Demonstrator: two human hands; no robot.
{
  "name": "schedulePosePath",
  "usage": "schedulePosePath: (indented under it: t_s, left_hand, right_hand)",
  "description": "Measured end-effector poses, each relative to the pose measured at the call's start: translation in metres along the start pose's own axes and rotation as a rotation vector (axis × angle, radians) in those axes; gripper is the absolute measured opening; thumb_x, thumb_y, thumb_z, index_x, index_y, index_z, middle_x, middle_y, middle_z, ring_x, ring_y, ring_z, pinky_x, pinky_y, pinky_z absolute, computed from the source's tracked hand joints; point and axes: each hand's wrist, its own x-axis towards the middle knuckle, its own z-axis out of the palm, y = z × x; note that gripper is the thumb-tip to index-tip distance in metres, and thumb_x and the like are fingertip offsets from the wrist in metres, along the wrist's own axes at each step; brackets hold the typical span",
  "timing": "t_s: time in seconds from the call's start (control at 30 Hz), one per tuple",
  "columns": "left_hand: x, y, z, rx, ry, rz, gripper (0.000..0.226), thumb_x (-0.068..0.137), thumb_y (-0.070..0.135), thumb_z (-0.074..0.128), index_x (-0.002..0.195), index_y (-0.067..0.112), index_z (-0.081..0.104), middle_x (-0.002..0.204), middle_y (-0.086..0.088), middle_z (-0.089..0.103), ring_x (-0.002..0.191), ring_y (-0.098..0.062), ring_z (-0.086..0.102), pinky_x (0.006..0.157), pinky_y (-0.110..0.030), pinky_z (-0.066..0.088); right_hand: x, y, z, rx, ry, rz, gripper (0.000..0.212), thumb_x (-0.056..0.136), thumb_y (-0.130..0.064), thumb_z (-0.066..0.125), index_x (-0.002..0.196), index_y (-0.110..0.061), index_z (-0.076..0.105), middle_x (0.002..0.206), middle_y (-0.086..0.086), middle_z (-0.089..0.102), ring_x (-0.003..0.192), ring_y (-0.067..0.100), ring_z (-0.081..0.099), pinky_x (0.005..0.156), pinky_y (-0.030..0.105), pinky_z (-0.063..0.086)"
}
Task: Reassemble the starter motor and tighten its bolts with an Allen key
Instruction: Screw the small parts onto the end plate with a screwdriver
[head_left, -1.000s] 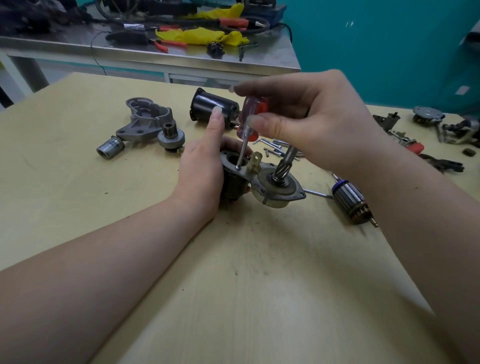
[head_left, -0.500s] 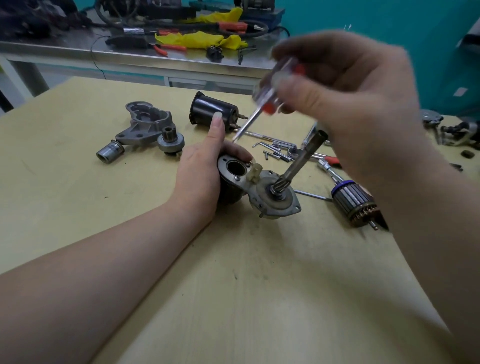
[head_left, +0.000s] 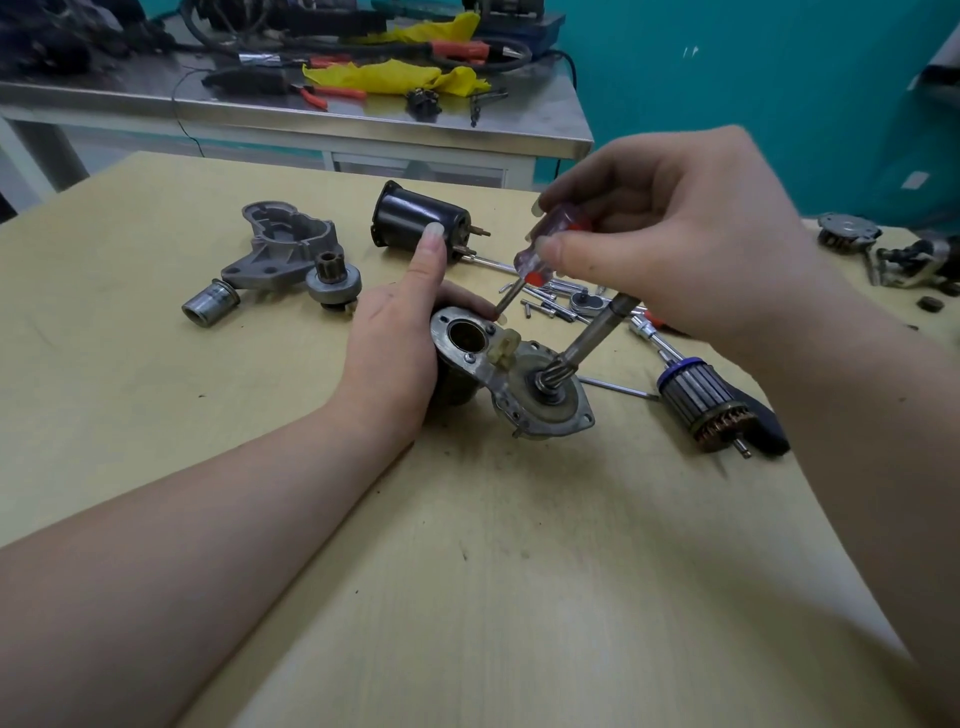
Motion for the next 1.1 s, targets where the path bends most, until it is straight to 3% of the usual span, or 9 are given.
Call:
schedulePosePath:
  t_s: [0.37,0.53,0.77,1.0,1.1]
  left_hand:
    - [0.0005,-0.0007,0.0005,-0.013,-0.006,0.001,0.073,0.106,0.065,0.041,0.066,0.022,0.083,0.068,-0.005,0.078,0.063,-0.011,0.074,0.057,-0.016,0.054]
    - [0.0017,-0.0003,0.0,-0.005,-0.016,-0.041,0.074,0.101,0.072,0.039,0.068,0.023,0.084,0.074,-0.006,0.08,0.07,-0.018,0.078,0.062,-0.025,0.059]
    - [0.0013,-0.0005,-0.0001,-0.026,-0.014,-0.047,0.074,0.105,0.069,0.039,0.069,0.022,0.084,0.072,-0.007,0.08,0.065,-0.015,0.077,0.054,-0.018,0.056]
    - [0.002,0.0009,-0.0002,-0.04,-0.026,-0.06,0.074,0.103,0.07,0.04,0.069,0.022,0.084,0.074,-0.009,0.08,0.068,-0.019,0.078,0.055,-0.021,0.058]
    - [0.0009,0.0014,0.0005,-0.036,-0.02,-0.053,0.073,0.105,0.069,0.04,0.068,0.022,0.083,0.073,-0.008,0.08,0.065,-0.017,0.077,0.053,-0.02,0.057]
  right_hand:
    - [0.0013,0.0012,0.0013,-0.002,-0.074,0.006,0.025,0.085,-0.012,0.087,0.108,-0.018,0.079,0.093,-0.003,0.081,0.087,0.011,0.079,0.087,0.036,0.065]
    - [0.0003,0.0009,0.002,-0.022,-0.01,-0.021,0.024,0.086,-0.013,0.085,0.109,-0.016,0.08,0.094,-0.001,0.081,0.087,0.016,0.079,0.085,0.038,0.065]
    - [0.0011,0.0016,0.0055,-0.056,-0.02,-0.04,0.023,0.088,-0.014,0.084,0.11,-0.019,0.079,0.094,-0.004,0.08,0.086,0.013,0.079,0.086,0.036,0.066]
    - [-0.0009,0.002,0.0066,-0.044,-0.056,-0.043,0.026,0.09,-0.007,0.081,0.115,-0.016,0.077,0.1,-0.002,0.08,0.09,0.012,0.08,0.089,0.034,0.065]
    - [-0.0009,-0.0014,0.0055,-0.089,-0.079,-0.021,0.024,0.09,-0.014,0.084,0.113,-0.02,0.077,0.097,-0.005,0.08,0.089,0.009,0.079,0.087,0.034,0.065]
